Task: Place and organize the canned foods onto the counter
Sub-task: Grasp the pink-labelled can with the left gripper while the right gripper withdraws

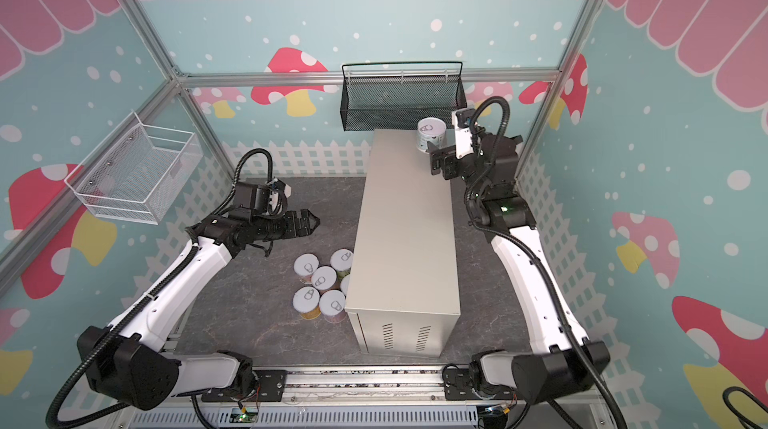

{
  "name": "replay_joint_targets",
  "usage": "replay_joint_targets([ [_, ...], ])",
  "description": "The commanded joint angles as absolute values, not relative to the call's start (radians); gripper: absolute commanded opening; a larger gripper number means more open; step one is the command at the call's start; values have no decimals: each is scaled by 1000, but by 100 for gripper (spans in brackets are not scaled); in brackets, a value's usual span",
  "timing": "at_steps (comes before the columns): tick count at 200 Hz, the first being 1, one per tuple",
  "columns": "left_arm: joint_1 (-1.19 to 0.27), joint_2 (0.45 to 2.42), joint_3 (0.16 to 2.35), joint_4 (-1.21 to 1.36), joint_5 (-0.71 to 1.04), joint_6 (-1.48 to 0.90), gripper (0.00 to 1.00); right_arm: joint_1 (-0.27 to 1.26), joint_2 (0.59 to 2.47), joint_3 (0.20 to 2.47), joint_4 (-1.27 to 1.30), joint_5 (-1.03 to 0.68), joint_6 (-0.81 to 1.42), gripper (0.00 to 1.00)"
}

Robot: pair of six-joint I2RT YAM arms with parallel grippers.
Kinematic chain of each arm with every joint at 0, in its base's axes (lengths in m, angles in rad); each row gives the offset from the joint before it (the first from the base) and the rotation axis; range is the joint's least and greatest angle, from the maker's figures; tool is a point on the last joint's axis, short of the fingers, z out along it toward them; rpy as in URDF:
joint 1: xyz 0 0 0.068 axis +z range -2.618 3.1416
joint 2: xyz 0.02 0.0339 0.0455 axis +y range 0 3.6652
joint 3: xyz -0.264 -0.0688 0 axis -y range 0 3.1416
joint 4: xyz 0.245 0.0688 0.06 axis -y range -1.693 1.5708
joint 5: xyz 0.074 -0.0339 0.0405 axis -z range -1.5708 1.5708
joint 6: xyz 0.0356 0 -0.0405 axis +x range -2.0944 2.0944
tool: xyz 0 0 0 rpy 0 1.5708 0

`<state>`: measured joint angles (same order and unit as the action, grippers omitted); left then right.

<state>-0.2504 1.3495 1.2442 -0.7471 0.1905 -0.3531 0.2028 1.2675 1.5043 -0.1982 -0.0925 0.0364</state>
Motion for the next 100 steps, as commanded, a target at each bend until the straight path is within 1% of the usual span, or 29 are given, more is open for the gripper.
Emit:
replay_joint_targets([
  [1, -246, 1390, 1242, -836, 78, -428, 100, 202, 1144, 1434, -280, -199, 62, 100],
  [29, -247, 1446, 1225, -854, 54, -479, 100, 204, 1046, 1380, -357, -341, 57, 99],
  [56, -249, 1506, 1232, -881, 6, -498, 99, 206, 979, 1300, -376, -480, 43, 99],
  [100, -278, 1576, 1212, -903, -52, -523, 99, 213, 927, 1180, -362, -607, -12, 100],
])
